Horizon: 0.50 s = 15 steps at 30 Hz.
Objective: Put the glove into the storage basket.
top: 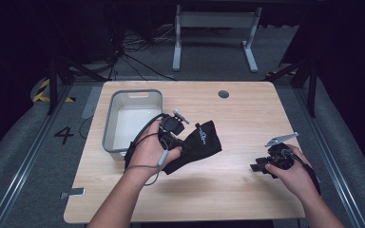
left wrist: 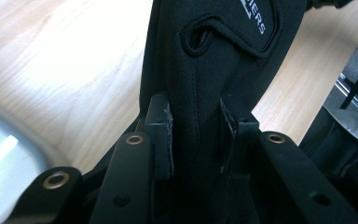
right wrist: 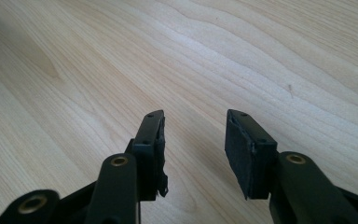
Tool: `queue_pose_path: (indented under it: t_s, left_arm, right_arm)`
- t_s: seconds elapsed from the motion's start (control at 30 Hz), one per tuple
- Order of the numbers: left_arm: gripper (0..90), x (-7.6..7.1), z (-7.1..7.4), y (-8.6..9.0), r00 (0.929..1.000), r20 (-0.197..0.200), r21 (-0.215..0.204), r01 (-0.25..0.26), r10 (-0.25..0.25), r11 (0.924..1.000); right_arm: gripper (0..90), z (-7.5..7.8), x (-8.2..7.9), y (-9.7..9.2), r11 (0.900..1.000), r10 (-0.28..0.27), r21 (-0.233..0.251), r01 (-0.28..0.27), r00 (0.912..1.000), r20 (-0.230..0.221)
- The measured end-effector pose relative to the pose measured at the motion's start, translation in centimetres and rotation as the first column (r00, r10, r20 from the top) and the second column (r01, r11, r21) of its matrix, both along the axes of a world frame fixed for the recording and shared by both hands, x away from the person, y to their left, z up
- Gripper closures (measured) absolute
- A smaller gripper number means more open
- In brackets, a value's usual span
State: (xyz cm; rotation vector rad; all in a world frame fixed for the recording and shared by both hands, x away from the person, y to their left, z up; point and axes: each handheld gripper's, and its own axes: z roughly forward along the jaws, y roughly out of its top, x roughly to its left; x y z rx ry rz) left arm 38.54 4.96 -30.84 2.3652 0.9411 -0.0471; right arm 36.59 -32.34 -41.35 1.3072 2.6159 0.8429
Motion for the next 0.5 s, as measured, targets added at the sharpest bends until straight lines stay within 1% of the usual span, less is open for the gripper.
queue_pose_path:
  t_s: [0.07, 0.3, 0.43, 0.5]
  left_arm:
    - [68.9, 0.2, 0.5, 0.5, 0.9999, 0.0, -0.005, -0.012, 0.012, 0.9999]
    - [68.9, 1.5, 1.8, 2.3, 0.9976, -0.002, -0.033, -0.069, 0.069, 0.9971]
    - [68.9, 2.5, 2.4, 3.4, 0.9944, 0.003, -0.032, -0.105, 0.106, 0.9939]
    - [68.9, 3.0, 2.5, 3.9, 0.9912, 0.007, -0.031, -0.132, 0.132, 0.9908]
  right_arm:
    - [58.3, -0.1, -0.1, 0.1, 1.0, 0.004, -0.002, -0.004, 1.0, -0.002]
    - [57.5, -0.2, -0.4, -0.5, 0.9998, -0.02, 0.002, 0.02, 0.9998, -0.004]
    - [57.3, -0.3, -0.7, -0.9, 0.9994, -0.035, 0.0, 0.035, 0.9994, -0.007]
    - [57.3, -0.3, -0.8, -1.0, 0.9992, -0.039, -0.002, 0.039, 0.9992, -0.01]
